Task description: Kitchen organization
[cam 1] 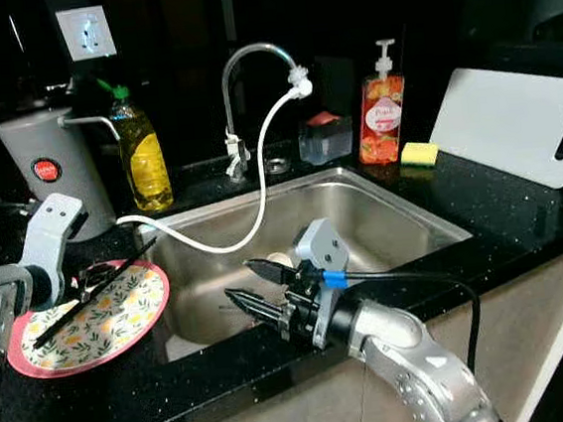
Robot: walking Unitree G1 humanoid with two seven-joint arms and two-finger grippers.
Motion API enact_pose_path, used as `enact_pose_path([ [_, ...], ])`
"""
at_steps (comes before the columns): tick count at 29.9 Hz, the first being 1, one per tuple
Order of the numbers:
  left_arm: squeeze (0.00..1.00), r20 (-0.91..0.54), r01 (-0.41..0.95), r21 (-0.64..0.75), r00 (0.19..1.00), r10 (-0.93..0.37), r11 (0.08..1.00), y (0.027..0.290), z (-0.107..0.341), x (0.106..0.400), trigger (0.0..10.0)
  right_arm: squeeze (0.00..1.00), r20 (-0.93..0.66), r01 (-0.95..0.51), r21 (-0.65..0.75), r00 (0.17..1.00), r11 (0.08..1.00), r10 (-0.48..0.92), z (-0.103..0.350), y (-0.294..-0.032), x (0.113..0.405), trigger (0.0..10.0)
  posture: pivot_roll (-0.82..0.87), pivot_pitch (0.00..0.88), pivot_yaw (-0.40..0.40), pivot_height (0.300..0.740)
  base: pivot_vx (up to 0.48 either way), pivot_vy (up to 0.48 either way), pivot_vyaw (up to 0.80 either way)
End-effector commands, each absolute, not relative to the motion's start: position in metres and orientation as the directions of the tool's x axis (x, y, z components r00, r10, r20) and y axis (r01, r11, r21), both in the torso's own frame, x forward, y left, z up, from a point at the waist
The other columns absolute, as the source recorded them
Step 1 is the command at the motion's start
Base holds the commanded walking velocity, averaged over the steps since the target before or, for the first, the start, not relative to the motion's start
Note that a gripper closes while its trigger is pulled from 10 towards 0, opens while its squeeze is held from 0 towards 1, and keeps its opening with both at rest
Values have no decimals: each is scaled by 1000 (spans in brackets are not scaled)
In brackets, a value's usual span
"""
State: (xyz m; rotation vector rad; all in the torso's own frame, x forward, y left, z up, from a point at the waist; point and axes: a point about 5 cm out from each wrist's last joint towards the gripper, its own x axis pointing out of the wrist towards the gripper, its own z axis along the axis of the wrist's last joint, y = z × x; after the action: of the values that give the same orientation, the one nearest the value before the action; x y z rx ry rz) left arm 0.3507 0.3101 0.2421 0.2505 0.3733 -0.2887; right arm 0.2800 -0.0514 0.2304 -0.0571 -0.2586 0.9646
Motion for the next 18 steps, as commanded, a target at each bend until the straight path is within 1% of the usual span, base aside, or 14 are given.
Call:
enact_pose_path([
  [1, 0, -406, 283, 152, 892, -201, 947, 324, 243, 345, 10000, 0, 204, -806, -160, 538, 570, 818, 233, -52, 278, 10000, -21, 0, 69, 740, 0, 0, 0],
  [2, 0, -406, 283, 152, 892, -201, 947, 324, 243, 345, 10000, 0, 204, -806, -160, 538, 570, 818, 233, -52, 278, 10000, -21, 0, 69, 740, 0, 0, 0],
  [3, 0, -417, 304, 113, 879, -233, 946, 321, 238, 345, 10000, 0, 204, -805, -159, 540, 572, 817, 233, -52, 279, 10000, -21, 0, 69, 740, 0, 0, 0],
  [10, 0, -446, 279, 105, 871, -205, 955, 325, 228, 345, 10000, 0, 204, -805, -158, 541, 572, 816, 233, -52, 278, 10000, -21, 0, 68, 740, 0, 0, 0],
  [18, 0, -470, 291, 40, 850, -239, 956, 324, 221, 343, 10000, 0, 203, -806, -158, 539, 570, 818, 233, -51, 279, 10000, -18, 0, 63, 740, 0, 0, 0],
])
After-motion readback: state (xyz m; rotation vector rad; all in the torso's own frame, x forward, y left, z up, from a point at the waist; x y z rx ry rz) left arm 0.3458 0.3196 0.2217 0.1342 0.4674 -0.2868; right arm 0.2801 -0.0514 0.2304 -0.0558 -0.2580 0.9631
